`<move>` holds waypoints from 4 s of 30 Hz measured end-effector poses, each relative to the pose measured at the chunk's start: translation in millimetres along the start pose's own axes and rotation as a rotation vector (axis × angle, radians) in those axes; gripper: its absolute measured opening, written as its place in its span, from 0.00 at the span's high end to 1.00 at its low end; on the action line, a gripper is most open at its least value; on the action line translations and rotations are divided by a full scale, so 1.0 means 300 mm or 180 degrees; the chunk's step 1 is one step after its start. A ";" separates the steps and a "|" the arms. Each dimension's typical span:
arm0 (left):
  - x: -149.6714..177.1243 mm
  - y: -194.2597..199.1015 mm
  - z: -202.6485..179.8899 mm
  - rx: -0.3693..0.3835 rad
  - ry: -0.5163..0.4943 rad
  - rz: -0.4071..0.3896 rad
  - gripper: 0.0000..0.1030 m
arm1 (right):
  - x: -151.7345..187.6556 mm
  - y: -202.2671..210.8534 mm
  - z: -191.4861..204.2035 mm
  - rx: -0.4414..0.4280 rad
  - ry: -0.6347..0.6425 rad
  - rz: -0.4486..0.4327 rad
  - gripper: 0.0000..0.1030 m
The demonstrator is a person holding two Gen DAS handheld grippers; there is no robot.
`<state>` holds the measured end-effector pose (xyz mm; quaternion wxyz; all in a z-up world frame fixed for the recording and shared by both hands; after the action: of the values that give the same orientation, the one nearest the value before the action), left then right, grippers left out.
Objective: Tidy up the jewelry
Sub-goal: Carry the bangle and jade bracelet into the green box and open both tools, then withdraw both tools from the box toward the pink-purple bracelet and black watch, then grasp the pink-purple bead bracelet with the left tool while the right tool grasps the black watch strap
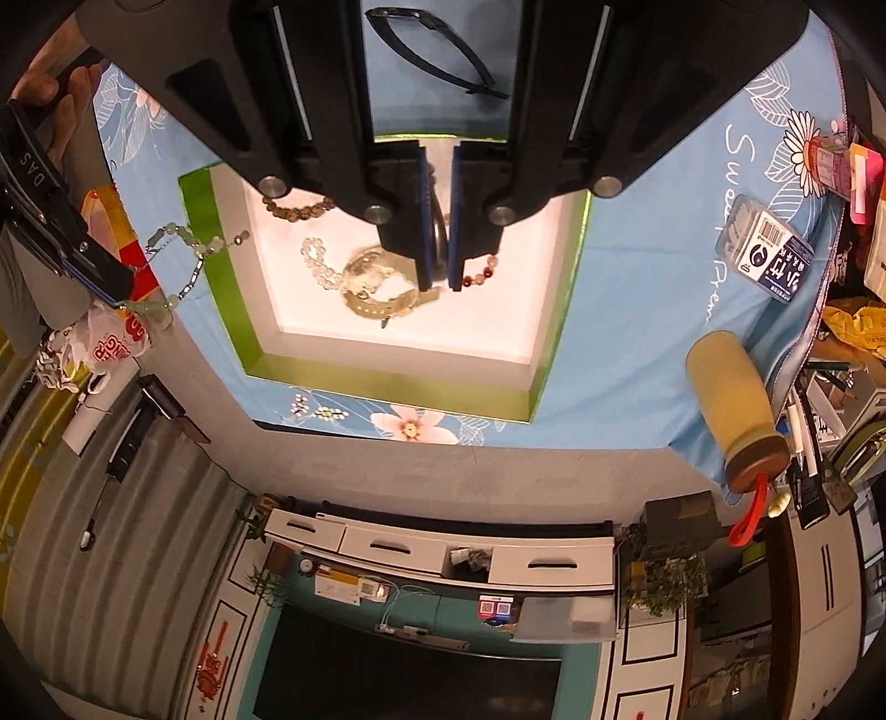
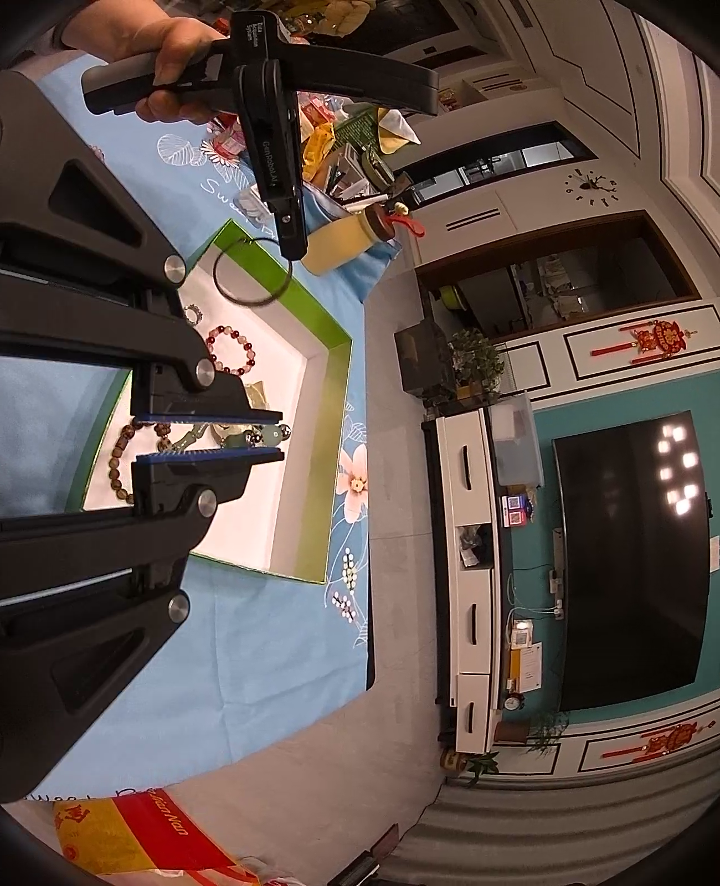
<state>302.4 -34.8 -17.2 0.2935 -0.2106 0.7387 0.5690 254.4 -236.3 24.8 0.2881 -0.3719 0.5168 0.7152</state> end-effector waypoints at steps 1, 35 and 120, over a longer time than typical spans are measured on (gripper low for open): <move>-0.004 -0.007 0.007 -0.0003 0.0016 0.0007 0.98 | 0.000 -0.007 -0.003 0.0001 -0.0012 0.0011 0.93; 0.067 -0.085 -0.030 -0.0180 -0.0119 0.0334 0.08 | 0.071 -0.092 -0.119 0.0059 -0.0572 0.0384 0.35; 0.749 0.233 0.345 -0.0330 0.0248 0.0463 0.93 | 0.420 -0.227 0.339 -0.0482 0.0023 0.1260 0.56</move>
<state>111.1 88.6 -137.0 0.2111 -0.1933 0.7325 0.6177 214.6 -115.5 -96.2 0.1114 -0.2862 0.5256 0.7934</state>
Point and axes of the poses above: each gripper's, at about its wrist camera, not at the fingertips, and y roughly against the way its jaws point, z to its left, x to its underside, the point moved 4 cm from there along -y, roughly the way its jaws point, and after that the axes turned 1 degree about -x, right-handed, at the moved point
